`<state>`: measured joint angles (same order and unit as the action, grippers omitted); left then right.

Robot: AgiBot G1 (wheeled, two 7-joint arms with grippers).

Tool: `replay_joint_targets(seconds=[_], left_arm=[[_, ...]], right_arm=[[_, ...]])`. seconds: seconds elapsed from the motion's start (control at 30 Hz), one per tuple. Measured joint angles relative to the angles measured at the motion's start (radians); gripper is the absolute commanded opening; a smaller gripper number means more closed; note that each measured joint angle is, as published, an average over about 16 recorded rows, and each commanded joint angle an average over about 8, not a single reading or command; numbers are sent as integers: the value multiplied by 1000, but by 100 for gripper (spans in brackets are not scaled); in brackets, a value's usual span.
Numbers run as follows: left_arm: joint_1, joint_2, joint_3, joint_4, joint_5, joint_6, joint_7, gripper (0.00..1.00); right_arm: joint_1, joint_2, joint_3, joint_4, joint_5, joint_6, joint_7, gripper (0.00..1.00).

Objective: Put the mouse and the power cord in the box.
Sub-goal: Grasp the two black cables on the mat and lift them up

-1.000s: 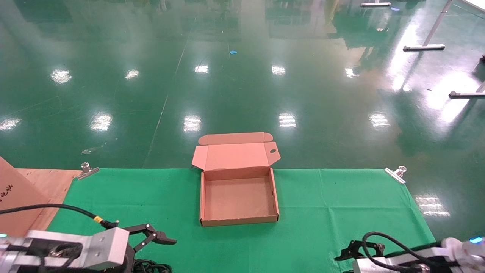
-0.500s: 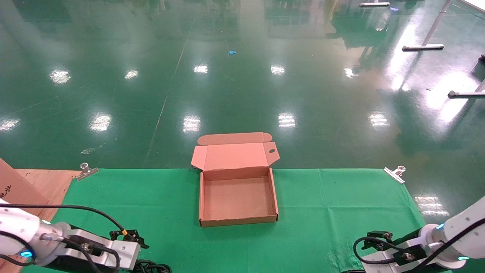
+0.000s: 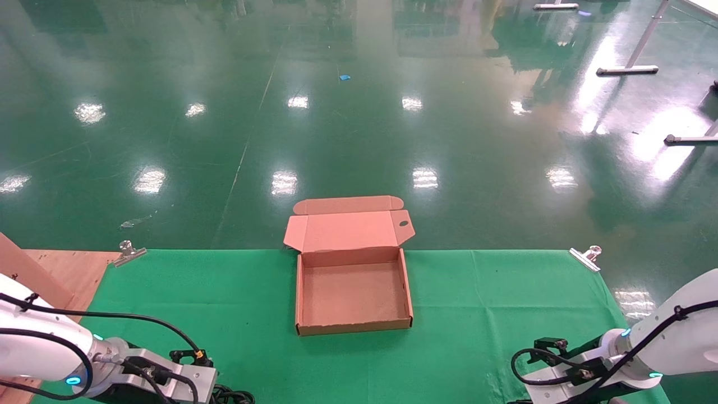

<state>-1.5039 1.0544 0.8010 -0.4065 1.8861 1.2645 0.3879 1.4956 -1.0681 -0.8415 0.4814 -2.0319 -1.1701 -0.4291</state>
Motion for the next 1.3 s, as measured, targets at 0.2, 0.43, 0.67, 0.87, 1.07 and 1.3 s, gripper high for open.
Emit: replay_joint_targets(seconds=[0.2, 0.43, 0.67, 0.87, 1.07, 1.3], left_arm=[[-14, 26, 9, 49, 18, -31, 24, 100], [-26, 45, 10, 87, 21, -48, 50, 100], [-35, 52, 3, 125, 9, -49, 78, 17], [-44, 58, 1, 152, 6, -50, 97, 0], [-52, 65, 1, 172, 6, -51, 110, 0], [-61, 71, 3, 190, 9, -49, 122, 0]], right_arm=[[12, -31, 4, -96, 10, 26, -57, 100], [28, -55, 10, -183, 23, 47, -112, 100], [46, -74, 16, -250, 33, 64, -157, 33], [59, -85, 20, -294, 39, 72, -190, 0], [72, -91, 24, -327, 45, 73, -217, 0], [84, -92, 28, -356, 52, 72, -243, 0]])
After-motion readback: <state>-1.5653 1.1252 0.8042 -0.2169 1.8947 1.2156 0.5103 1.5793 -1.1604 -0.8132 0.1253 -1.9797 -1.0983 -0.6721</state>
